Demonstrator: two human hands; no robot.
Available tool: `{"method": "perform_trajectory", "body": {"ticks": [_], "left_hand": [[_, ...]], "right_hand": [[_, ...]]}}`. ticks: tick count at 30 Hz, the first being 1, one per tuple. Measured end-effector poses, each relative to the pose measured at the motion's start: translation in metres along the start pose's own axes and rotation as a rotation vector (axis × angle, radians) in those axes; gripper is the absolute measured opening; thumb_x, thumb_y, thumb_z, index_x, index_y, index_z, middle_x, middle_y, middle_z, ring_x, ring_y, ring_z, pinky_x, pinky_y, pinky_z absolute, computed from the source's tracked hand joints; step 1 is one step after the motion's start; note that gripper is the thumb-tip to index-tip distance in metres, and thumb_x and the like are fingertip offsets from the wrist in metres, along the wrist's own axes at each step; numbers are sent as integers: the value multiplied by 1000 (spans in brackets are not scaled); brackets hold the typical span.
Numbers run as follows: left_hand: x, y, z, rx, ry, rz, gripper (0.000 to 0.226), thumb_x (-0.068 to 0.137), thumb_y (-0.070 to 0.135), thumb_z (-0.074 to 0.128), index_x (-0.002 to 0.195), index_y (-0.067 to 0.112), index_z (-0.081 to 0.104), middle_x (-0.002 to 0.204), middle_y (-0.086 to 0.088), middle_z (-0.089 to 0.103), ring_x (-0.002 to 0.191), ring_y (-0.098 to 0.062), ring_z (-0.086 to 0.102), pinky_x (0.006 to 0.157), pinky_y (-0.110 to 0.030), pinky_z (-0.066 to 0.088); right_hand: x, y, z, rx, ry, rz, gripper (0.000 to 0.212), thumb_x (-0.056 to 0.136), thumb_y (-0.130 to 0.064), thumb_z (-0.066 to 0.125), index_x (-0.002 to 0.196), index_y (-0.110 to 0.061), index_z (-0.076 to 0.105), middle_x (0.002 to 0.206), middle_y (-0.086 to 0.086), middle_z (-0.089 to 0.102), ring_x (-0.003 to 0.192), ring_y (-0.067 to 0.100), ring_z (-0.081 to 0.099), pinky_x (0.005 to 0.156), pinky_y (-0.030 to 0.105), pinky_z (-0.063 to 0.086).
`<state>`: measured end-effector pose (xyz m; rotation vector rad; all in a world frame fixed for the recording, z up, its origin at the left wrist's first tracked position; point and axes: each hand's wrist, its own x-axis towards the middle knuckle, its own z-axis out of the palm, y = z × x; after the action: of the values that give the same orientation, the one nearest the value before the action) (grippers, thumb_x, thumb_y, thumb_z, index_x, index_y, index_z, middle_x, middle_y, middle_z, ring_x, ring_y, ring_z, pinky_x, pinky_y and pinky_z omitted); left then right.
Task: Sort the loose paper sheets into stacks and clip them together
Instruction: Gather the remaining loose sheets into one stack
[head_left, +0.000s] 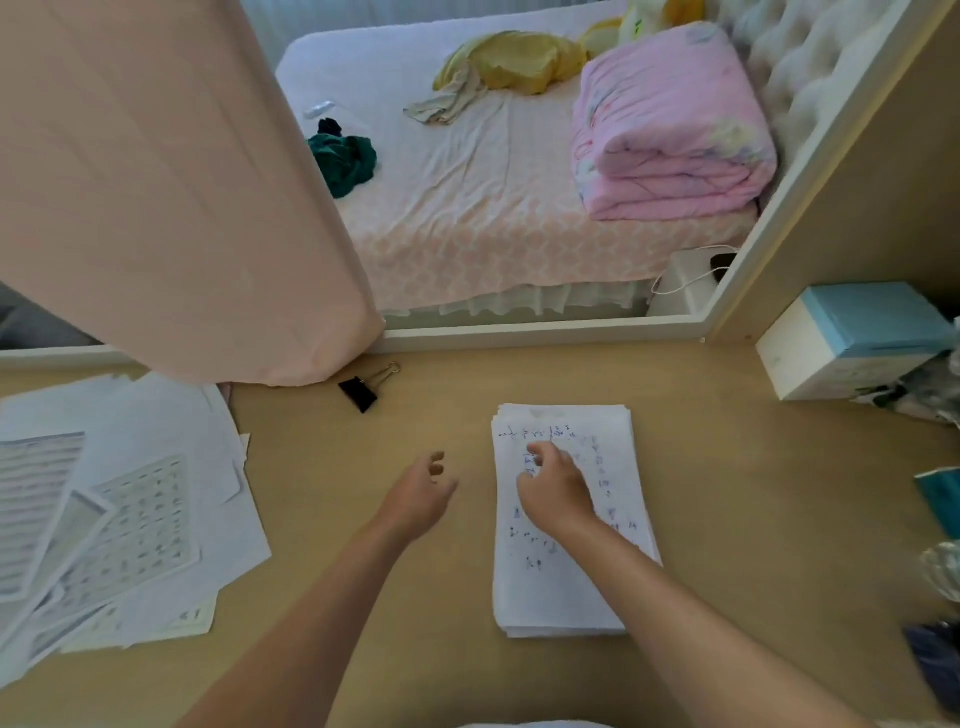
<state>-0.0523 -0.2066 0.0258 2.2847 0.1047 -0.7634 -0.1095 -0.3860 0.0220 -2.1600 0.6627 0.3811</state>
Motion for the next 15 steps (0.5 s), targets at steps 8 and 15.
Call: {"method": "perform_trajectory", "body": {"ticks": [8,15], "left_hand": [[-5,-120,-119,43,78,59,49,98,29,55,144,19,42,138,-3,53,121,-20,55,95,-30,46],[-10,-282,-254,20,193,-3,48,99,28,53,145,18,43,142,-2,52,129,-20,51,103,-34,42]], "right_hand": [[-8,-119,135,10,-300,-151,29,94,-22,55,122,-27,61,108,-4,60,95,14,60,80,25,49],[-38,-225,289,-110,-414,-141,36,94,-15,49,129,-22,59,109,-5,57,95,14,60,71,20,46]]}}
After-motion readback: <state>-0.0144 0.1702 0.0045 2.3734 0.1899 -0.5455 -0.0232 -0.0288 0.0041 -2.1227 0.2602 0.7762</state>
